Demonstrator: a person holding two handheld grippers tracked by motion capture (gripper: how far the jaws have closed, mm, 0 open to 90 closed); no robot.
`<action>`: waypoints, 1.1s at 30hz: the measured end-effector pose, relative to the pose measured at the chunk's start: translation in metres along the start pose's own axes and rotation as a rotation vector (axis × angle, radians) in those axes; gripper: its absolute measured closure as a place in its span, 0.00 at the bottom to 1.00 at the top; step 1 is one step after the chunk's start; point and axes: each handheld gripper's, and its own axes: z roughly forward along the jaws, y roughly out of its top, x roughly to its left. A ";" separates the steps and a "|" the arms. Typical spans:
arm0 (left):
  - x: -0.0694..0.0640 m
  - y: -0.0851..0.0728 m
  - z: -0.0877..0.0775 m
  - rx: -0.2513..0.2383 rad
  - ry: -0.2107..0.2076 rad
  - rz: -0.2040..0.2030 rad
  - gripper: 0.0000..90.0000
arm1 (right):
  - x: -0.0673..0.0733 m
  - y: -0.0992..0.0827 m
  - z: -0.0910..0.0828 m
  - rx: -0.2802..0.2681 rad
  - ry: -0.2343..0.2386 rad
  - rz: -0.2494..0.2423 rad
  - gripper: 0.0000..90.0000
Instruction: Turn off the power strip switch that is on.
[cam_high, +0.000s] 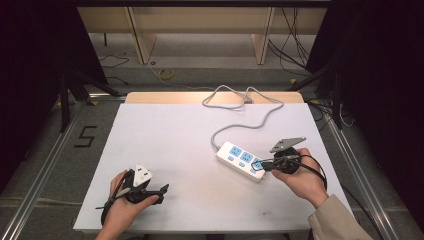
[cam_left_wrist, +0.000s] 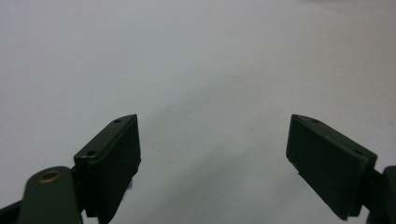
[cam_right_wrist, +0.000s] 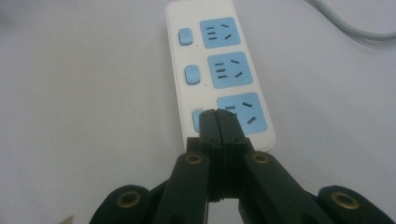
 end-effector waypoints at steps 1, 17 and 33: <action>0.000 0.000 0.000 0.000 0.000 0.000 0.19 | 0.000 0.000 0.000 0.001 0.001 -0.004 1.00; 0.000 0.000 0.000 -0.001 0.000 0.000 0.19 | 0.001 0.007 0.002 0.014 0.006 -0.009 1.00; -0.001 0.000 0.000 0.000 -0.001 0.003 0.19 | 0.001 0.012 0.006 0.033 0.012 -0.014 1.00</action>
